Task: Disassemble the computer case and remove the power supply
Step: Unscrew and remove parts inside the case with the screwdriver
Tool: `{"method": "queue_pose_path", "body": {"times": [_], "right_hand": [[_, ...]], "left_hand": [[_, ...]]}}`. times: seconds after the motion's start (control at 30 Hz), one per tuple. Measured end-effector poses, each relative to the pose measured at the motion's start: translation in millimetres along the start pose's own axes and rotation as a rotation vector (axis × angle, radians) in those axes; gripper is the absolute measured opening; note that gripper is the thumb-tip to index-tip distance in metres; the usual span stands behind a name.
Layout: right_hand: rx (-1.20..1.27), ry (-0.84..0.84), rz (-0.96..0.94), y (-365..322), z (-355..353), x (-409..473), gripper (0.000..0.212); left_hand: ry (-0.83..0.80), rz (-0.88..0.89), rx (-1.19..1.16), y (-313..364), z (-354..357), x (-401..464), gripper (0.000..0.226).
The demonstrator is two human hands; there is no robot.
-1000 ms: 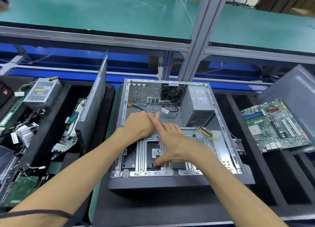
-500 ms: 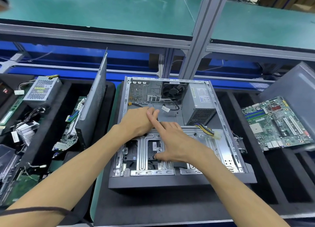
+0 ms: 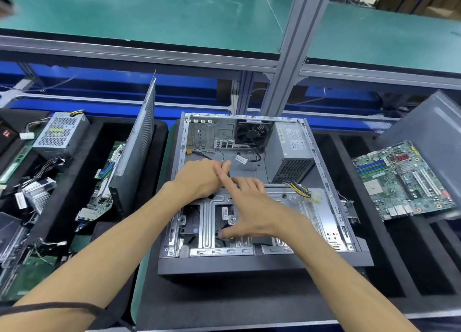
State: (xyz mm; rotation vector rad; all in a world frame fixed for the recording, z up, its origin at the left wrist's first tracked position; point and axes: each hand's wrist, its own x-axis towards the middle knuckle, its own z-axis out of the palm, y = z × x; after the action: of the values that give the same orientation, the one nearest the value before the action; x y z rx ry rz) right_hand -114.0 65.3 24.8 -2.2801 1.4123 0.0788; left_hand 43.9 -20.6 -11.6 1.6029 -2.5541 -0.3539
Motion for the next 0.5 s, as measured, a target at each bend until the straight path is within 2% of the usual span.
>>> {"method": "queue_pose_path", "body": {"times": [0.1, 0.37, 0.5], "right_hand": [[-0.069, 0.087, -0.016, -1, 8, 0, 0.14], [-0.152, 0.229, -0.031, 0, 16, -1, 0.125], [-0.193, 0.272, -0.015, -4, 19, 2, 0.115]], "left_hand": [[0.003, 0.002, 0.017, -1, 1, 1, 0.046], [0.022, -0.017, 0.025, -2, 2, 6, 0.049], [-0.016, 0.093, 0.137, -3, 0, 7, 0.029]]}}
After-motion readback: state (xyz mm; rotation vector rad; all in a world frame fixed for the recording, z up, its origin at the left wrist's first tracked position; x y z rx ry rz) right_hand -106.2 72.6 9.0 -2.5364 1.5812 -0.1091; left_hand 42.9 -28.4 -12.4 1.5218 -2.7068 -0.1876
